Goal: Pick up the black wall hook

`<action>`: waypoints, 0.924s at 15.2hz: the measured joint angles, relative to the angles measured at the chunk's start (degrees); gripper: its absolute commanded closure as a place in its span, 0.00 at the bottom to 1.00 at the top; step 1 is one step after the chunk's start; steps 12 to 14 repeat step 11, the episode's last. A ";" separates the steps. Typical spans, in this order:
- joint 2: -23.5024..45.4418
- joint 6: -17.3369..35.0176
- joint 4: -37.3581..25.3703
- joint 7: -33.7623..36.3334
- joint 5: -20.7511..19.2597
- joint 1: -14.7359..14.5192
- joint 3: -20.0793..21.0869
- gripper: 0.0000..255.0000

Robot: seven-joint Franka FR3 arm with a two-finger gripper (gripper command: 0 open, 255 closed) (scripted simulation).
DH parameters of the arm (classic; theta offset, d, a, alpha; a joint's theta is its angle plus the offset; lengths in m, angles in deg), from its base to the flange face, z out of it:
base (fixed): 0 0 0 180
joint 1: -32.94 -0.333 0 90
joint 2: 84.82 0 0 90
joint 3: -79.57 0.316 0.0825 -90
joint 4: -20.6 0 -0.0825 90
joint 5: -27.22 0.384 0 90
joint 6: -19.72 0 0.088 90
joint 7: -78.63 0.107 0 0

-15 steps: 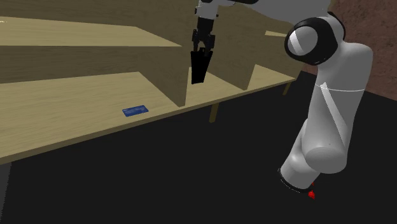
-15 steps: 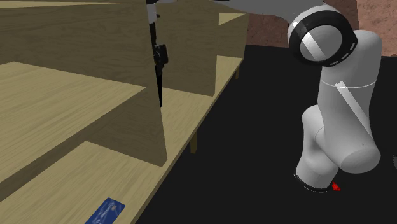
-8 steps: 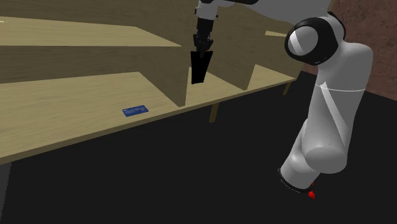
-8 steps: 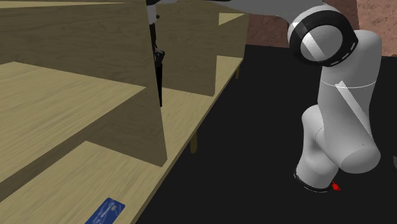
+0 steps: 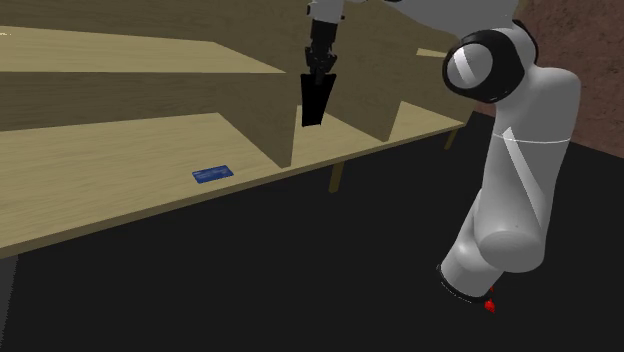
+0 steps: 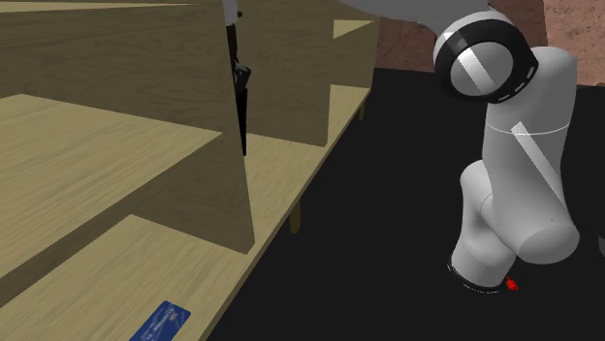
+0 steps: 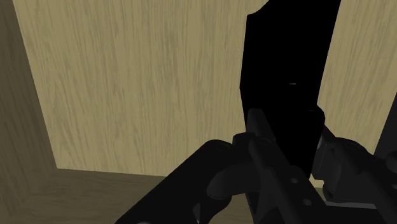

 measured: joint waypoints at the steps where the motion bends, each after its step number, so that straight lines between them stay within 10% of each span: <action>1: 0.61 -1.05 -1.63 -0.08 0.24 0.24 -0.03 1.00; 14: 9.54 -13.28 -19.28 -0.37 3.43 3.81 0.28 1.00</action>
